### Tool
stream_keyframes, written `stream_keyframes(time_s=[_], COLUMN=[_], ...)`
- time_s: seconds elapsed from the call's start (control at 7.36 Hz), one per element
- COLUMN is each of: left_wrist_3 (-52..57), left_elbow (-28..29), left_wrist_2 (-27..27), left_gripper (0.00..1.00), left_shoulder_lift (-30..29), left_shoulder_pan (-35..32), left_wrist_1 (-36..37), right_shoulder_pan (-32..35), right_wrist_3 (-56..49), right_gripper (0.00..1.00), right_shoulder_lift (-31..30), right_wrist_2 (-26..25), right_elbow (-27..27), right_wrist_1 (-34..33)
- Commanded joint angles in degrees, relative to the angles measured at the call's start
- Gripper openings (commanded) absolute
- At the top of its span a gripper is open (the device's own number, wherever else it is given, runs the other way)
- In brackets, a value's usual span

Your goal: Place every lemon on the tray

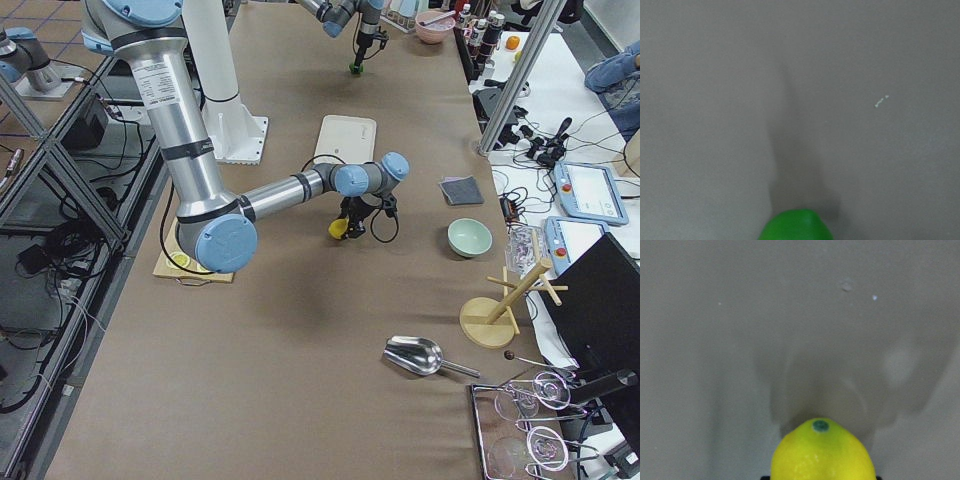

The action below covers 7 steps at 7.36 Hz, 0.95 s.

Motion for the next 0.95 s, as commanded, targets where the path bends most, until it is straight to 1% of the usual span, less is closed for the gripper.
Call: stream_keyframes(time_s=[0.0, 0.14, 0.27, 0.41, 0.54, 0.68, 0.81], left_wrist_3=[0.11, 0.02, -0.07, -0.07, -0.33, -0.24, -0.07], left_elbow=[0.9, 0.9, 1.25, 1.08, 1.17, 1.17, 0.73], left_wrist_2=[-0.04, -0.04, -0.13, -1.09, -3.71, -4.86, -7.14], left_gripper=[0.97, 0.97, 0.78, 0.15, 0.0, 0.0, 0.0], left_shoulder_lift=[0.19, 0.01, -0.16, 0.01, 0.1, 0.1, -0.16], left_shoulder_pan=[0.05, 0.05, 0.05, 0.05, -0.04, -0.56, -3.44], left_wrist_1=[-0.2, 0.24, 0.24, 0.24, 0.33, 0.42, 2.33], right_shoulder_pan=[0.58, 0.59, 0.59, -0.02, -2.2, -3.7, -5.37], right_wrist_3=[-0.03, -0.03, -0.03, -0.2, -0.2, -0.2, -0.11], right_gripper=[0.25, 0.26, 0.26, 0.26, 0.26, 0.26, 0.27], right_shoulder_lift=[4.29, 7.45, 10.36, 12.13, 12.49, 13.1, 13.37], right_wrist_2=[0.1, 0.1, 0.1, 1.14, 1.76, 1.68, 1.42], right_elbow=[1.91, 2.71, 3.15, 3.5, 3.33, 2.81, 2.54], right_wrist_1=[-0.22, -0.04, 0.22, 0.92, 5.8, 10.54, 14.51])
